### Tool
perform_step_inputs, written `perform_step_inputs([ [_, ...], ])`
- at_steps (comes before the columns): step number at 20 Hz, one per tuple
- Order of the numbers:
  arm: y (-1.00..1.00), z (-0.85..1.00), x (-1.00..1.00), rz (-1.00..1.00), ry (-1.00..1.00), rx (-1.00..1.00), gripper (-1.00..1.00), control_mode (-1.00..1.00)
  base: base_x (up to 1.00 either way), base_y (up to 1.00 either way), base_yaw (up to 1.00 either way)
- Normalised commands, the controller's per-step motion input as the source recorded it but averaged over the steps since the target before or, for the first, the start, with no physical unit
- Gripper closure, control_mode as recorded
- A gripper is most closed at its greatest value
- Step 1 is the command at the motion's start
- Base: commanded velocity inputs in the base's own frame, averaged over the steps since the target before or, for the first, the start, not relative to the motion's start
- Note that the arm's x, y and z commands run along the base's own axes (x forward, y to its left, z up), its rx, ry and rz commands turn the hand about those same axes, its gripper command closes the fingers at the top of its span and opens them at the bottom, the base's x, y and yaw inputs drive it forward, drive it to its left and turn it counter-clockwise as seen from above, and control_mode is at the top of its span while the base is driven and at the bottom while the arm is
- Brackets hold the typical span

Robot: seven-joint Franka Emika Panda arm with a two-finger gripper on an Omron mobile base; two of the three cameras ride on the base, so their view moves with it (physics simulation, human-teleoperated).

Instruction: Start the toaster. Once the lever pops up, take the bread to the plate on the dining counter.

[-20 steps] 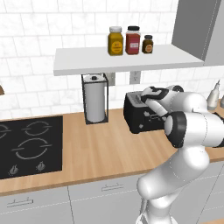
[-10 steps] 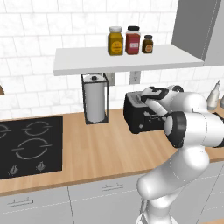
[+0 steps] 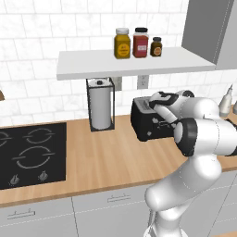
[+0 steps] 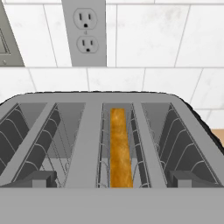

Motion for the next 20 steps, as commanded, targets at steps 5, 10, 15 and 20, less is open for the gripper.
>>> perform_step_inputs([
  [5, 0.00, 0.00, 0.00, 0.00, 0.00, 0.00, -1.00, -1.00, 0.00, 0.00, 0.00],
  [10, 0.00, 0.00, 0.00, 0.00, 0.00, 0.00, -1.00, -1.00, 0.00, 0.00, 0.00],
  [15, 0.00, 0.00, 0.00, 0.00, 0.00, 0.00, -1.00, -1.00, 0.00, 0.00, 0.00],
  [20, 0.00, 0.00, 0.00, 0.00, 0.00, 0.00, -1.00, -1.00, 0.00, 0.00, 0.00],
])
